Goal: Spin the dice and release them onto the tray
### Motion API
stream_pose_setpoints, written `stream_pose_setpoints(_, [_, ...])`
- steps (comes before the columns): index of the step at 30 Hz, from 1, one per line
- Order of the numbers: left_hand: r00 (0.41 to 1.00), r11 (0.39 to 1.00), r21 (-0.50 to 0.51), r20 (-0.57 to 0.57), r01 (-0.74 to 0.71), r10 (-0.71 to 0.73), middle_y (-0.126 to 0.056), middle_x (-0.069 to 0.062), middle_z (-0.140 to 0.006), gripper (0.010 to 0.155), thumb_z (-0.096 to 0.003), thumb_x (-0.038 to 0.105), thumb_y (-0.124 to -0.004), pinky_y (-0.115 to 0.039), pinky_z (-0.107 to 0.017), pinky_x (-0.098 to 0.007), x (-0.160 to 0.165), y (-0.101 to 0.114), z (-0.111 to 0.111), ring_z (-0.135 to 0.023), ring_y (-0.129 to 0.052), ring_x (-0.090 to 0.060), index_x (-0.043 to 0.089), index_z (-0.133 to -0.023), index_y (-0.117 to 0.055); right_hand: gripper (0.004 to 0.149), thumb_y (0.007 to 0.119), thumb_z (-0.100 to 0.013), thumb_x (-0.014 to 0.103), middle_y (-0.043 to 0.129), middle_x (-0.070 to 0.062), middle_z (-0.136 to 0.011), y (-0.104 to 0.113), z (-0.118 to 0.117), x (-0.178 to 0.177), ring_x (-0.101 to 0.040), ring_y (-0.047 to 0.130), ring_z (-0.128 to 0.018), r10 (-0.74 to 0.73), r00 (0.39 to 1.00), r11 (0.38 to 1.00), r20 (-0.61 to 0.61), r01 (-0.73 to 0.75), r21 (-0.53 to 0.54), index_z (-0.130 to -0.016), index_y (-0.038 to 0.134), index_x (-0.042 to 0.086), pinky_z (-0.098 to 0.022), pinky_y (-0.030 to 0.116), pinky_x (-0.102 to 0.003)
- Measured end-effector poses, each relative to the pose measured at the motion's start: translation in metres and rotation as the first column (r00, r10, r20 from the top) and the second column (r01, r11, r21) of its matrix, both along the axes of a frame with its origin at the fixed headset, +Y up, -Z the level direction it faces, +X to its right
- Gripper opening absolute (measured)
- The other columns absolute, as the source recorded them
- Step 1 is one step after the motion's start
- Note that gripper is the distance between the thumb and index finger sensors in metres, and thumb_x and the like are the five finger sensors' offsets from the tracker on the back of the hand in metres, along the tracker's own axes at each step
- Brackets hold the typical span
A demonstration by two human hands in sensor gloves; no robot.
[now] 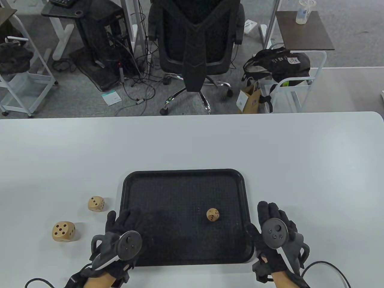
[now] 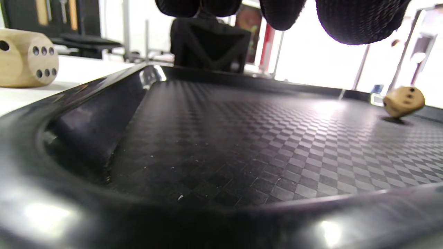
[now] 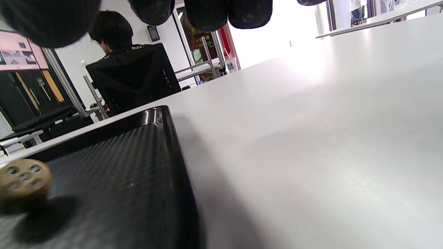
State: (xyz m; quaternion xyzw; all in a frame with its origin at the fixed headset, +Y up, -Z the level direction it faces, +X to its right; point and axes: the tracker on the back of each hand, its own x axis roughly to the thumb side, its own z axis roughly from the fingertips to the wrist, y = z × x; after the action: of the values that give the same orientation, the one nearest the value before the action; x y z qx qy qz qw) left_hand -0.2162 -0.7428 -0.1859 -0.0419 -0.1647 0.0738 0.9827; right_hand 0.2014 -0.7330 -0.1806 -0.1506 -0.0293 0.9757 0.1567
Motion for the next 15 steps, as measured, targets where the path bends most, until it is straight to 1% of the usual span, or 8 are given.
stream_pose_setpoints(4, [1.000,0.999,0.046,0.002,-0.027,0.027,-0.034,-0.012,-0.118,0.070,-0.0432,0.059,-0.069,-0.019,-0.077,-0.075,-0.001,0.012,-0.002,-0.109,-0.044,-0.046,0.034,-0.106,-0.049,0.079,0.071,-0.034,0.062,0.044,0.000,-0.115,-0.001,0.001,0.010,-0.031,0.050,-0.107,-0.054,0.998,0.998,0.009,0.055,-0.016,-0.106,0.044,0.039,-0.078,0.043,-0.061])
stream_pose_setpoints(8, [1.000,0.991,0.136,-0.028,0.011,-0.007,-0.037,-0.011,-0.118,0.071,-0.0426,0.061,-0.069,-0.021,-0.077,-0.075,-0.016,0.039,-0.005,-0.109,-0.046,-0.046,0.034,-0.106,-0.050,0.079,0.071,-0.035,0.062,0.044,0.000,-0.115,-0.002,0.002,0.021,-0.032,0.050,-0.107,-0.105,0.994,0.994,0.026,0.106,-0.022,-0.106,0.044,0.039,-0.078,0.042,-0.062])
stream_pose_setpoints(10, [0.998,0.984,0.175,-0.068,0.020,-0.008,-0.039,-0.011,-0.117,0.070,-0.0427,0.061,-0.069,-0.022,-0.077,-0.075,-0.031,0.057,-0.009,-0.108,-0.048,-0.046,0.034,-0.106,-0.052,0.079,0.071,-0.034,0.062,0.045,0.000,-0.115,-0.002,0.002,0.023,-0.032,0.051,-0.106,-0.126,0.992,0.992,0.017,0.126,-0.022,-0.106,0.045,0.038,-0.078,0.043,-0.062])
stream_pose_setpoints(12, [0.993,0.980,0.191,-0.116,0.050,-0.028,-0.040,-0.012,-0.117,0.070,-0.0429,0.061,-0.069,-0.022,-0.077,-0.075,-0.045,0.071,-0.011,-0.108,-0.048,-0.046,0.033,-0.105,-0.052,0.080,0.071,-0.034,0.062,0.045,0.000,-0.115,-0.001,0.002,0.023,-0.032,0.051,-0.106,-0.127,0.992,0.992,0.015,0.127,-0.021,-0.106,0.045,0.038,-0.078,0.043,-0.062])
stream_pose_setpoints(15, [0.979,0.975,0.200,-0.195,0.100,-0.060,-0.041,-0.011,-0.117,0.070,-0.0430,0.061,-0.068,-0.023,-0.077,-0.075,-0.067,0.086,-0.014,-0.108,-0.049,-0.046,0.034,-0.106,-0.052,0.080,0.071,-0.034,0.062,0.046,-0.001,-0.115,-0.002,0.002,0.023,-0.032,0.052,-0.106,-0.128,0.992,0.992,0.003,0.128,-0.019,-0.106,0.045,0.038,-0.077,0.044,-0.061])
